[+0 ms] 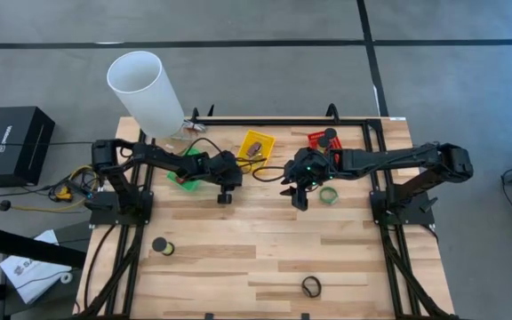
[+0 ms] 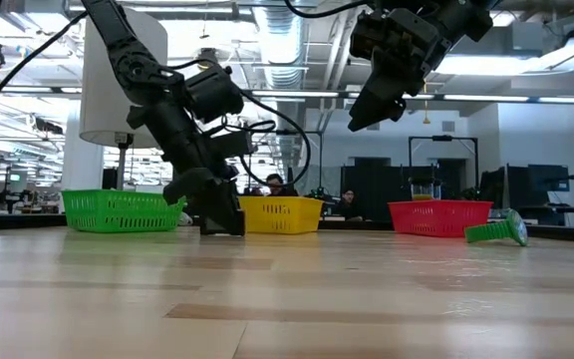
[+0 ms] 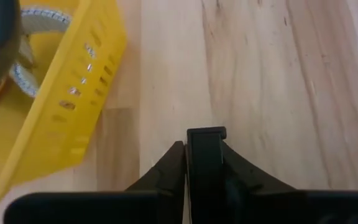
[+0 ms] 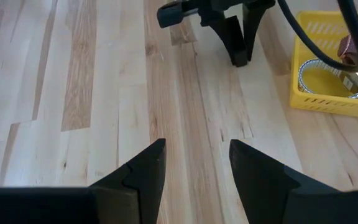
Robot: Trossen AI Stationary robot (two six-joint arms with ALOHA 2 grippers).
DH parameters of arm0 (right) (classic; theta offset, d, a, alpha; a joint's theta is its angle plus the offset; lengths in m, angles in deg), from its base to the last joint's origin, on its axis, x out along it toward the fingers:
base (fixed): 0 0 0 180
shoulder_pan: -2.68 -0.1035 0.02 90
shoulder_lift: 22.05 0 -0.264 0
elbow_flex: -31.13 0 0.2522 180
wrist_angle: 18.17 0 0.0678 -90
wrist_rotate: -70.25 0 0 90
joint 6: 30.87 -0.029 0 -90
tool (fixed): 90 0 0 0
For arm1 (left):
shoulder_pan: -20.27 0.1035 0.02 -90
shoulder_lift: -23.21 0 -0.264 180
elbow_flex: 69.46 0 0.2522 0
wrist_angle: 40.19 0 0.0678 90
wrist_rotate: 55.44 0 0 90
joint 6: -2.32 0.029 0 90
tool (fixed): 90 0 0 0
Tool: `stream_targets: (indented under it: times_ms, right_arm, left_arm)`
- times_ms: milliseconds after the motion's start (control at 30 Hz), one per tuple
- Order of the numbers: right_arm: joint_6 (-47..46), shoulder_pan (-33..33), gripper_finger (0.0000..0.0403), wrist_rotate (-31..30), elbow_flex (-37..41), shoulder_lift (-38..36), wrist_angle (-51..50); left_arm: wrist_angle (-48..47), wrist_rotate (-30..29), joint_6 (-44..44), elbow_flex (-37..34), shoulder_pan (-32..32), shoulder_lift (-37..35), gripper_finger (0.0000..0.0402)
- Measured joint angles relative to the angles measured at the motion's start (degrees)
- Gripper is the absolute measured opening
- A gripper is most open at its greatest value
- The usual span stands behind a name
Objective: Pick & Place Office items
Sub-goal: Put the black timer into the green bin
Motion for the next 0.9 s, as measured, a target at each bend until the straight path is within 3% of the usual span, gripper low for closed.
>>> stream_targets:
  times_ms: [300, 467, 633, 900]
  right_arm:
    - [0.00, 0.00, 0.0168, 0.00, -0.04, -0.02, 0.08]
    - [0.00, -0.01, 0.0168, 0.00, -0.04, -0.02, 0.01]
    - [0.00, -0.01, 0.0168, 0.00, -0.04, -0.02, 0.19]
    - [0.00, -0.01, 0.0168, 0.00, -0.04, -0.02, 0.74]
  left_arm:
    - [-5.62, -1.05, -5.56, -0.09, -1.24, -8.14, 0.0060]
    - [-15.93, -5.21, -10.64, -0.03, -1.11, -18.53, 0.0051]
    - [-29.45, -13.45, -16.41, -0.04, -1.08, -28.68, 0.0057]
    - [-43.97, -18.42, -31.57, -0.07, 2.25, -36.24, 0.0057]
